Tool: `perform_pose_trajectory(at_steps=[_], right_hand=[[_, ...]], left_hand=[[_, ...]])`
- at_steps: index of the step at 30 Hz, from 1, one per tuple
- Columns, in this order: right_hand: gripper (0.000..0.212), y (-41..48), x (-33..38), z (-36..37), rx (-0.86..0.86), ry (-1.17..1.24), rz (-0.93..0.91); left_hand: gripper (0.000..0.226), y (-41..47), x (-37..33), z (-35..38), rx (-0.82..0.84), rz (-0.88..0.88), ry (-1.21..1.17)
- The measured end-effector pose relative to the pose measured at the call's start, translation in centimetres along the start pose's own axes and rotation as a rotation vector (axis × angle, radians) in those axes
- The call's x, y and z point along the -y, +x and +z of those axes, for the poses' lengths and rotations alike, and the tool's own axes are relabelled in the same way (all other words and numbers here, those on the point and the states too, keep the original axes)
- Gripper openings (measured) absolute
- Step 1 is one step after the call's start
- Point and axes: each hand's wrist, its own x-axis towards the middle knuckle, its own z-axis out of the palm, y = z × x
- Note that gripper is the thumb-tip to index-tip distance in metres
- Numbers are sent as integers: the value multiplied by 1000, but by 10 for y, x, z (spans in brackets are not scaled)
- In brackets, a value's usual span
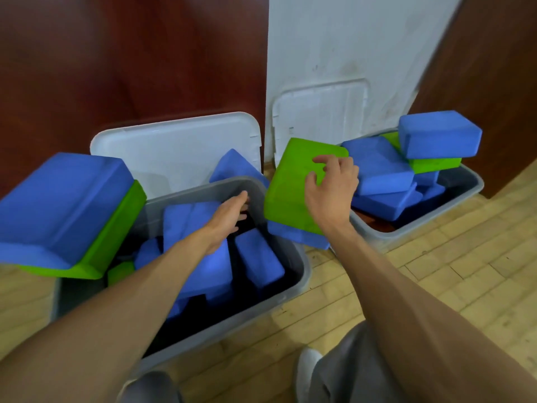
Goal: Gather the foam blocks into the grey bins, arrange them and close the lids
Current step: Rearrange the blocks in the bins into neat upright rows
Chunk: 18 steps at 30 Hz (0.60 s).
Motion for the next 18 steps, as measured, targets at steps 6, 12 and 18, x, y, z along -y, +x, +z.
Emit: perform_pose_trajectory(at_steps=[6, 12, 18], right_hand=[[20, -42, 55, 50, 417, 248, -260], [13, -82, 42, 95, 1107, -100, -10], [61, -138, 4, 136, 1238, -67, 364]], left_hand=[[31, -18, 51, -60, -258, -36, 290], [45, -34, 110, -102, -423, -249, 353], [69, -33, 168, -98, -376, -415, 145]])
